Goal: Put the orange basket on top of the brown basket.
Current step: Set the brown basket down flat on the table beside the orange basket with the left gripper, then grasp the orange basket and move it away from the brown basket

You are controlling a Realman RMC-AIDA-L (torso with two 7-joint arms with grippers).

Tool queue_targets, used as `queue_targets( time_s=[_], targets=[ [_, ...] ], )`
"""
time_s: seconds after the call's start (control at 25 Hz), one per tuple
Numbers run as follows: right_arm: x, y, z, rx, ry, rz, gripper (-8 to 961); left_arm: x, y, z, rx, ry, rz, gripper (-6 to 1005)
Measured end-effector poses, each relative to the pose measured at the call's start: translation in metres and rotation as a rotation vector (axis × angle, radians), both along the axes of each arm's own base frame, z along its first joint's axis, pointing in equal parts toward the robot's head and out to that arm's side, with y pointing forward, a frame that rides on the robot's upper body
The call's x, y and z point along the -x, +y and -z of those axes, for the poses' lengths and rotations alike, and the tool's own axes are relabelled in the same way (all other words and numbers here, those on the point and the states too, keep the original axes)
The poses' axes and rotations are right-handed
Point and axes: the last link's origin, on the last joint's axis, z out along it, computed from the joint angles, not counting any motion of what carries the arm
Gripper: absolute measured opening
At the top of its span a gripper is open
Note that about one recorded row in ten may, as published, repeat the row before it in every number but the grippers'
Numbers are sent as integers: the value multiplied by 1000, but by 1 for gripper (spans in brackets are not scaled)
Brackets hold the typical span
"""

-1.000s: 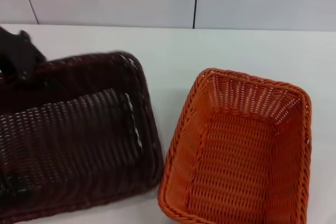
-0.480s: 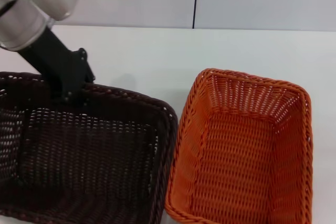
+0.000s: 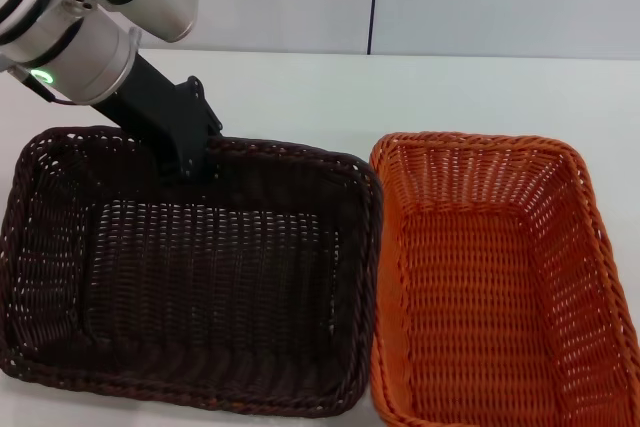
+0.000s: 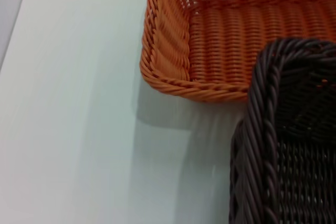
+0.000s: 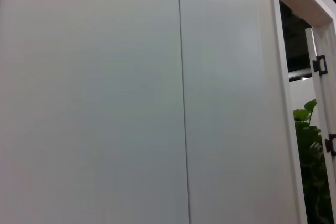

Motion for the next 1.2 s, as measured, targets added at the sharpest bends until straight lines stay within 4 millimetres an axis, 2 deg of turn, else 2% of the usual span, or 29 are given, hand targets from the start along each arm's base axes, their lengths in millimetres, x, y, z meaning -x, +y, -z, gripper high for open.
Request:
queue_targets(
  time_s=[0.28,0.52,0.64,0.72,0.76,0.88,0.92,0.96,1.12,1.2],
  targets=[
    [1,1,-2,-1,-9,-5,603,-1,-7,10,-10,-14,-10,203],
    [0,1,-2,4,-12,-3,604,-8,-1,2,-122,-79,18,230],
    [-1,1,-2,2,-14,-1,604,-11,4,-4,-170,-127,14,365],
    [-1,0,-1,6,-17,-2,604,-14,13,-19,-265,-229,5,455],
    [-1,0,-1,6,-17,-2,604,-14,13,-19,-265,-229,5,513],
    [0,0,0,11,-16,-6,604,-13,25,-50,-429,-404,-37,685],
    [1,0,1,17,-13,-11,604,-6,31,-80,-581,-576,-88,711],
    [1,0,1,17,-13,-11,604,-6,31,-80,-581,-576,-88,736],
    [9,5,7,53,-7,-47,604,27,28,-134,-843,-970,-208,813],
    [10,7,8,63,-6,-54,604,35,25,-142,-880,-1039,-229,813]
  ],
)
